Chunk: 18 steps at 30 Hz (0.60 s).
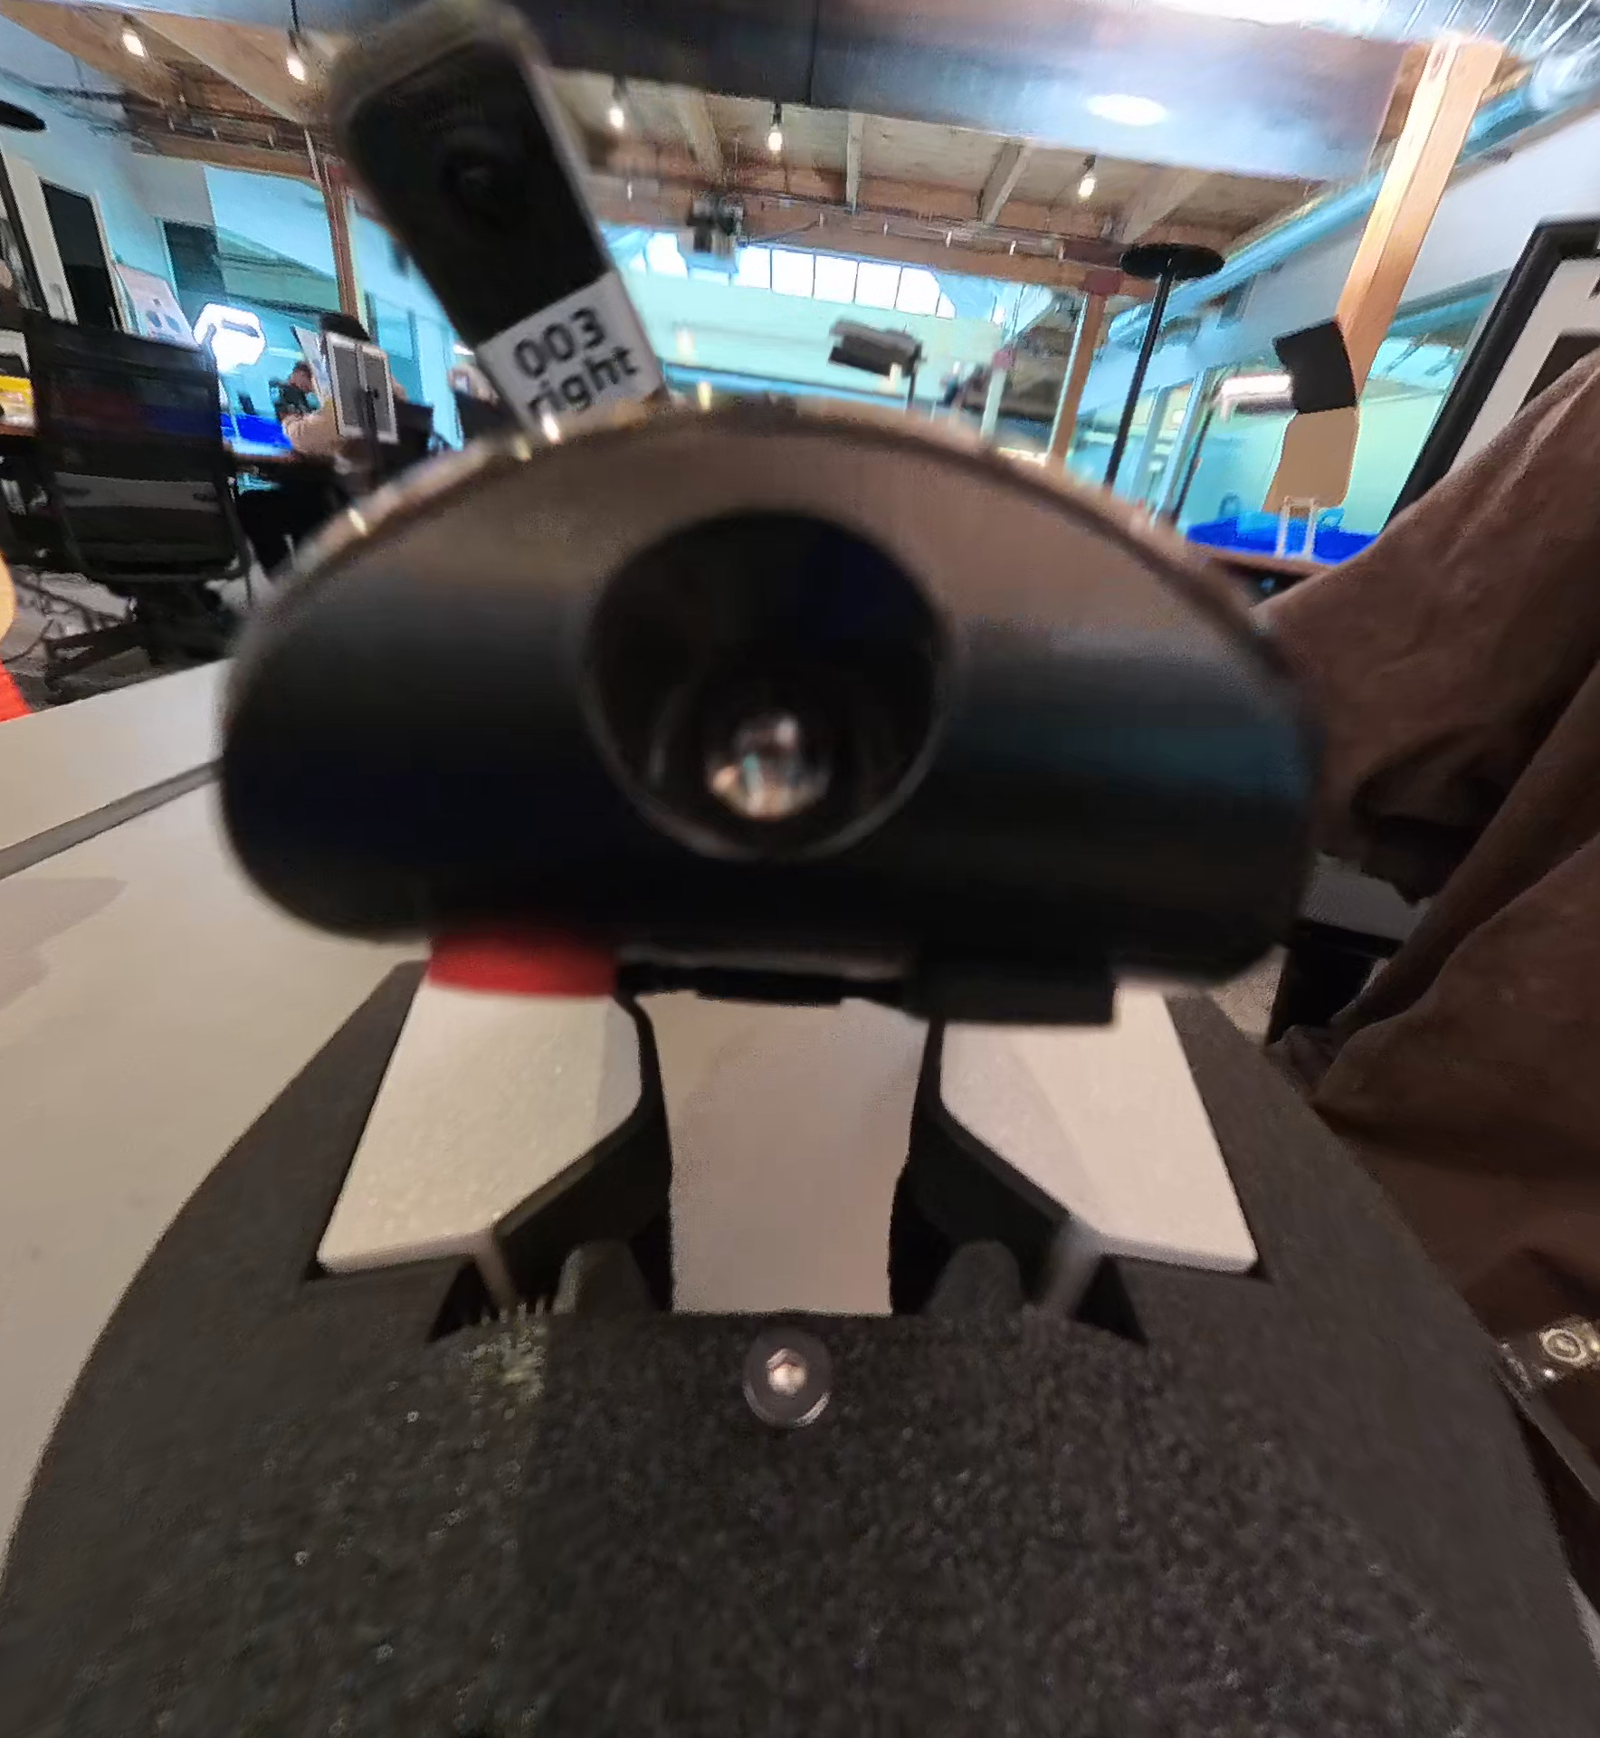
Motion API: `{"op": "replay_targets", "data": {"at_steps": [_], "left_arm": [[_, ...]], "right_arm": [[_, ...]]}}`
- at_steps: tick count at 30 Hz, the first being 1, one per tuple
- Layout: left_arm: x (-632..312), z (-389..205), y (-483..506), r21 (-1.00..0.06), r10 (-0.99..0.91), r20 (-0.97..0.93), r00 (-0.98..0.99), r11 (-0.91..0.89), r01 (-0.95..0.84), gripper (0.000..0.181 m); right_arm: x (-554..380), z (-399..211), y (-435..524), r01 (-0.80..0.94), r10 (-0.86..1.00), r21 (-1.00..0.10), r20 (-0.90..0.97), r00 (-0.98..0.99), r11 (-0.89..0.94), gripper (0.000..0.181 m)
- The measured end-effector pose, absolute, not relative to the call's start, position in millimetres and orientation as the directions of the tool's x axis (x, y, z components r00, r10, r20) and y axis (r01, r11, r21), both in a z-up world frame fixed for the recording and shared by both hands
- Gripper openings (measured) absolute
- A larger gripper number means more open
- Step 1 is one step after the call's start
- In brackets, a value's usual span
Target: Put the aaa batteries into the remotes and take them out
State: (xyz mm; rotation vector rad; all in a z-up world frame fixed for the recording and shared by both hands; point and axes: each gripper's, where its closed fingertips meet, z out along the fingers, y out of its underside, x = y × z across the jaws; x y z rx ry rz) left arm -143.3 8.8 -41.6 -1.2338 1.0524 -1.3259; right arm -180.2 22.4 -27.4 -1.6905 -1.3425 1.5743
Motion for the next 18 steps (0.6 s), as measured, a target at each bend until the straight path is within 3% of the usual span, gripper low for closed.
{"op": "replay_targets", "data": {"at_steps": [4, 6, 9, 12, 18], "left_arm": [[-134, -54, 4, -0.999, -0.998, 0.039, 0.056, -0.039, 0.015, 0.060], [-131, -57, 5, -1.000, -0.997, 0.011, 0.077, -0.012, -0.006, 0.060], [-131, -55, 5, -1.000, -0.996, 0.013, 0.086, -0.012, 0.008, 0.060], [-133, -52, 8, -0.999, -0.995, 0.026, 0.098, -0.023, 0.032, 0.060], [-135, -51, 12, -0.998, -0.993, 0.038, 0.111, -0.032, 0.050, 0.059]], "right_arm": [[-169, -28, 24, 0.328, 0.652, -0.679, -0.730, -0.204, -0.657, 0.028], [-167, -40, 38, 0.321, 0.706, -0.684, -0.705, -0.059, -0.655, 0.053], [-158, -52, 46, 0.318, 0.731, -0.683, -0.680, 0.050, -0.657, 0.072], [-158, -69, 29, 0.373, 0.632, -0.573, -0.774, 0.047, -0.730, 0.092], [-181, -67, 9, 0.379, 0.515, -0.485, -0.857, -0.026, -0.788, 0.093]]}}
